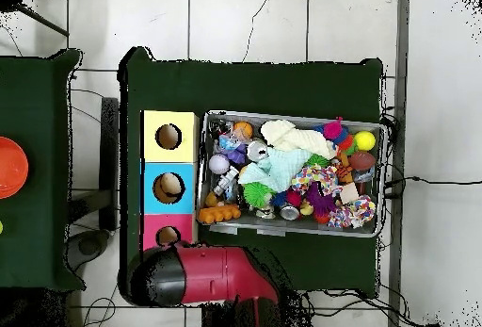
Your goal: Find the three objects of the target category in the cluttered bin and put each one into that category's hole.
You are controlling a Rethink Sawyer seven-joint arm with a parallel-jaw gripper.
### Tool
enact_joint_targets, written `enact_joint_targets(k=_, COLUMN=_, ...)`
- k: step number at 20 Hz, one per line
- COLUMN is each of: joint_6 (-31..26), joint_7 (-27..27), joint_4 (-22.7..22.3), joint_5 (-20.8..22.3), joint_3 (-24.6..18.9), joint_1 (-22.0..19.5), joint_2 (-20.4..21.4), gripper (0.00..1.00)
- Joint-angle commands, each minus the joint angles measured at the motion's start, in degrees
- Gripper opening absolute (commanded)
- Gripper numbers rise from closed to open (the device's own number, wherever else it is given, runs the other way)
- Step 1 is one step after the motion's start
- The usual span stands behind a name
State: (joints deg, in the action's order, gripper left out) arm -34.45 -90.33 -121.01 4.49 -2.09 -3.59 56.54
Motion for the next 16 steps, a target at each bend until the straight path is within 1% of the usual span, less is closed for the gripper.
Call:
enact_joint_targets(k=1, joint_6=-7.76, joint_7=-4.57, joint_4=11.23, joint_5=-0.78, joint_3=-4.33, joint_1=-1.57, joint_2=-5.63, gripper=1.0)
enact_joint_targets(k=5, joint_6=-9.33, joint_7=-4.73, joint_4=14.18, joint_5=-0.53, joint_3=-4.17, joint_1=-1.24, joint_2=-7.28, gripper=1.0)
enact_joint_targets(k=16, joint_6=-14.83, joint_7=-2.81, joint_4=22.66, joint_5=0.33, joint_3=-4.59, joint_1=-1.51, joint_2=-11.76, gripper=1.0)
